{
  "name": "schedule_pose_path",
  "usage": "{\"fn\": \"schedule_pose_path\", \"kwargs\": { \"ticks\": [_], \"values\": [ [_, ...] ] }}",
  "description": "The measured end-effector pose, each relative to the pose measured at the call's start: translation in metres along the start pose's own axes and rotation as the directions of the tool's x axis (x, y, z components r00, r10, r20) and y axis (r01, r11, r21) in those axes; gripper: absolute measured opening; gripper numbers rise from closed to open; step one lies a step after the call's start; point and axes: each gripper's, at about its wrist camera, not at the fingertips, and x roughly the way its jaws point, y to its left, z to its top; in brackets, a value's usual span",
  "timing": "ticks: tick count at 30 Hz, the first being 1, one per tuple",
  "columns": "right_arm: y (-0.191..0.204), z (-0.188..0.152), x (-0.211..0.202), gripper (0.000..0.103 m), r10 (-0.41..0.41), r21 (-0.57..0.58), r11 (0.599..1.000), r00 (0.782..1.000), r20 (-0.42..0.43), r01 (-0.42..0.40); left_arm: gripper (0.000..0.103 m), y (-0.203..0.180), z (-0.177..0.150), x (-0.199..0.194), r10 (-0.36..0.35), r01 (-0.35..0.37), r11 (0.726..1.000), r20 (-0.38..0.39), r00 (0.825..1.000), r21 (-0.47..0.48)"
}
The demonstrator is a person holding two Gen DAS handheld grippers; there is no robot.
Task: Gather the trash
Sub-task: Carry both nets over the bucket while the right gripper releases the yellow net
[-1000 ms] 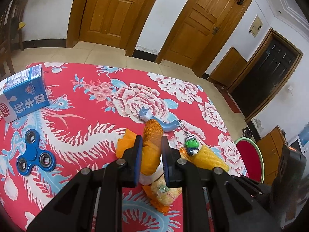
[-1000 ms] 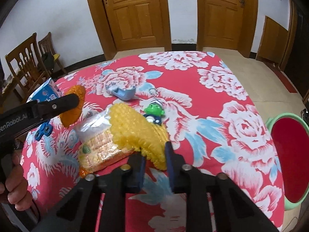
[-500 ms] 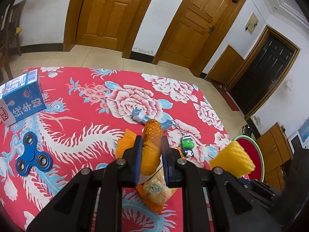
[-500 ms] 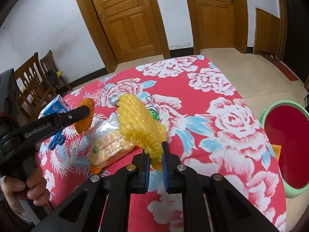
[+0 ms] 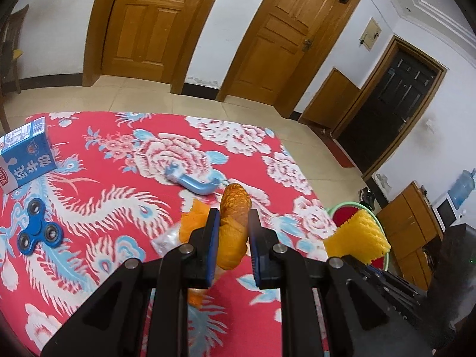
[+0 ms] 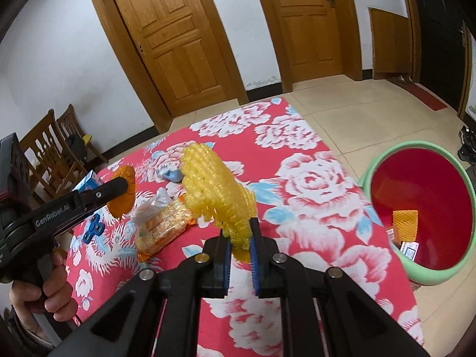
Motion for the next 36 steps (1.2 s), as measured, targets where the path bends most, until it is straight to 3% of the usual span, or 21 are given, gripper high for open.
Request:
{"fn": "schedule_pose_path", "kwargs": {
  "ticks": [18,36],
  "values": [
    [-0.065,-0.006,-0.041,0.013,-0.057,0.138,0.989,0.996,0.075,0.046,0.018,-0.075,-0.020,0.016,-0.080,0.090,0.990,-0.088,0.993,0.106],
    [-0.148,-0.016,-0.062,0.013,-0.144,0.329,0.938,0.984,0.103,0.103,0.018,-0.162,-0.040,0.061,-0.160,0.204,0.947,-0.188,0.969,0.249]
  ]
}}
